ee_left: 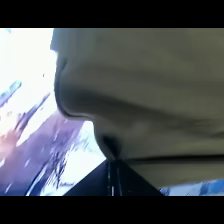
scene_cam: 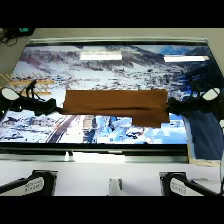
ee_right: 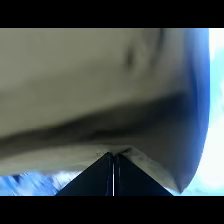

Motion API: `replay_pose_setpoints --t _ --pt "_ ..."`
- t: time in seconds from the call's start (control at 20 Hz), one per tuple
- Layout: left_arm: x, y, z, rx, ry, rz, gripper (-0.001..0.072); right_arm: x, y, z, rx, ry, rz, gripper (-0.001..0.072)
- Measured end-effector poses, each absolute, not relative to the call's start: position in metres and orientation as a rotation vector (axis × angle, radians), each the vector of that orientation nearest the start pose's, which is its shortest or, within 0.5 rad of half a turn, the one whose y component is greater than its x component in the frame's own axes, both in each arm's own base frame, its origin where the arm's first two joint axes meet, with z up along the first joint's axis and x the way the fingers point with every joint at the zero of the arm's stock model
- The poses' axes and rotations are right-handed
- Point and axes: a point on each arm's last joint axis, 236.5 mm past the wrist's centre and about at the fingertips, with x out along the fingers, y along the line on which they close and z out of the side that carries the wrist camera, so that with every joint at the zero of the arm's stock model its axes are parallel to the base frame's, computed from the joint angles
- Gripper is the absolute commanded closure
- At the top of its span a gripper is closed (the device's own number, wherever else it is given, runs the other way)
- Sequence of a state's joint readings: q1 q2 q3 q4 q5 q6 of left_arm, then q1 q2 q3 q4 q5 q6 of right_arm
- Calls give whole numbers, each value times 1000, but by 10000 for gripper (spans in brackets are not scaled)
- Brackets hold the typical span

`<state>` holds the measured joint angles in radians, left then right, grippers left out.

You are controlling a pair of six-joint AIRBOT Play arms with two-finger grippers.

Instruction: Fold the shirts.

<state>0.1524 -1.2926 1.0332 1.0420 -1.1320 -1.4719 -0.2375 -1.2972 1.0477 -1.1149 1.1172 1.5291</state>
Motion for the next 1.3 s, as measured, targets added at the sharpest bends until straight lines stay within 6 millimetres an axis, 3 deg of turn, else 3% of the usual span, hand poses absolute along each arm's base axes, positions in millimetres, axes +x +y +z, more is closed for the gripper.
replay_pose_setpoints --t 0.1,0.25,0.5,0.55,0.6,0.65,0.7,0.75,0.85,1.0,1.15,1.3 --pt "400 -48 5 -544 1252 -172 683 417 6 7 561 1169 44 698" --pt "438 -42 13 -570 1217 -159 681 464 3 16 594 1089 24 697" --pt "485 -46 -7 -674 1242 -155 673 506 7 -14 695 1085 0 695" --pt "490 -48 -14 -696 1253 -155 604 511 10 -23 708 1091 0 695" --pt "494 -49 -21 -716 1261 -156 441 514 12 -30 714 1097 0 685" --pt "498 -51 -27 -738 1268 -154 304 517 14 -37 719 1100 -2 593" --pt "500 -52 -32 -752 1274 -153 288 520 15 -41 720 1096 -4 345" --pt "502 -53 -34 -766 1276 -155 288 522 16 -43 718 1093 -2 141" --pt "505 -52 -32 -779 1274 -161 288 525 16 -41 672 1081 22 40" --pt "505 -45 -15 -783 1269 -179 289 515 -2 -39 524 1096 21 9" --pt "502 -39 16 -754 1233 -214 290 494 -29 -48 470 1176 -13 6" --pt "497 -38 51 -712 1178 -247 291 473 -42 -64 469 1271 -26 5"
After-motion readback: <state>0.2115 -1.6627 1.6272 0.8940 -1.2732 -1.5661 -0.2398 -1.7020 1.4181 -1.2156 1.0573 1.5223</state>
